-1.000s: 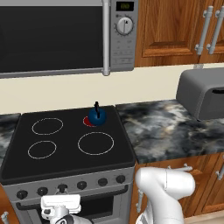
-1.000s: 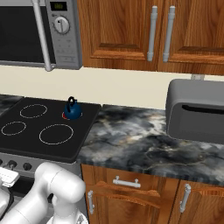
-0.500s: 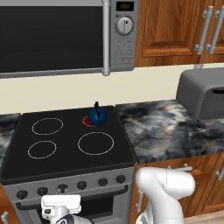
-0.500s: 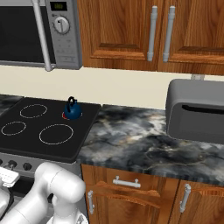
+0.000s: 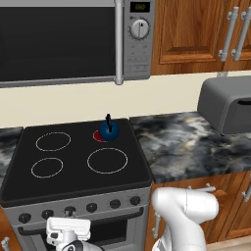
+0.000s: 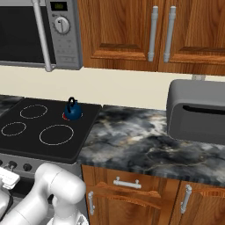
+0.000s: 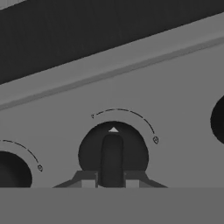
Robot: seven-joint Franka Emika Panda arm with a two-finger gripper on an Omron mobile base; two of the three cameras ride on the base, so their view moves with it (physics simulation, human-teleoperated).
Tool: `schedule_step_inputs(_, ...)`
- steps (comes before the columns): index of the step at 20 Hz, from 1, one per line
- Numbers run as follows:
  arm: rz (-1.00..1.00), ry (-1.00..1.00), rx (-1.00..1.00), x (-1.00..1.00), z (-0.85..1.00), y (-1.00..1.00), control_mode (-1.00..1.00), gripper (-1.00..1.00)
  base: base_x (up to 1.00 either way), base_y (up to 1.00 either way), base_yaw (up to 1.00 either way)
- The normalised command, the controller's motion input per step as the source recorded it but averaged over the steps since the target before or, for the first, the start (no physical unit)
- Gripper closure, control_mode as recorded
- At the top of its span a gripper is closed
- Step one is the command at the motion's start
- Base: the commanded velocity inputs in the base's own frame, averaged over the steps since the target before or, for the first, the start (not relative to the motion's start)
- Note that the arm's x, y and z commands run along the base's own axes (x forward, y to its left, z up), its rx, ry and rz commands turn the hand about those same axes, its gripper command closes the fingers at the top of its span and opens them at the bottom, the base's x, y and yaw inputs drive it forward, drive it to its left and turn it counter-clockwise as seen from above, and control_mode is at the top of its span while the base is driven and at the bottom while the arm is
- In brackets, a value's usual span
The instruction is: The kettle is done boiling. Turn off the stove, then wait for 300 timesteps before moving the kettle to the dining table.
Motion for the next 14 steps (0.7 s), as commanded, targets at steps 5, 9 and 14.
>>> schedule_step_inputs(5,0.00,0.00,0.16,-0.01,-0.12,0.00,-1.00,1.00,0.00,0.00,0.00)
schedule_step_inputs(9,0.00,0.00,0.20,0.00,-0.14,0.00,-1.00,1.00,0.00,0.00,0.00)
schedule_step_inputs(14,0.00,-0.05,0.20,-0.03,-0.16,0.00,-1.00,1.00,0.00,0.00,0.00)
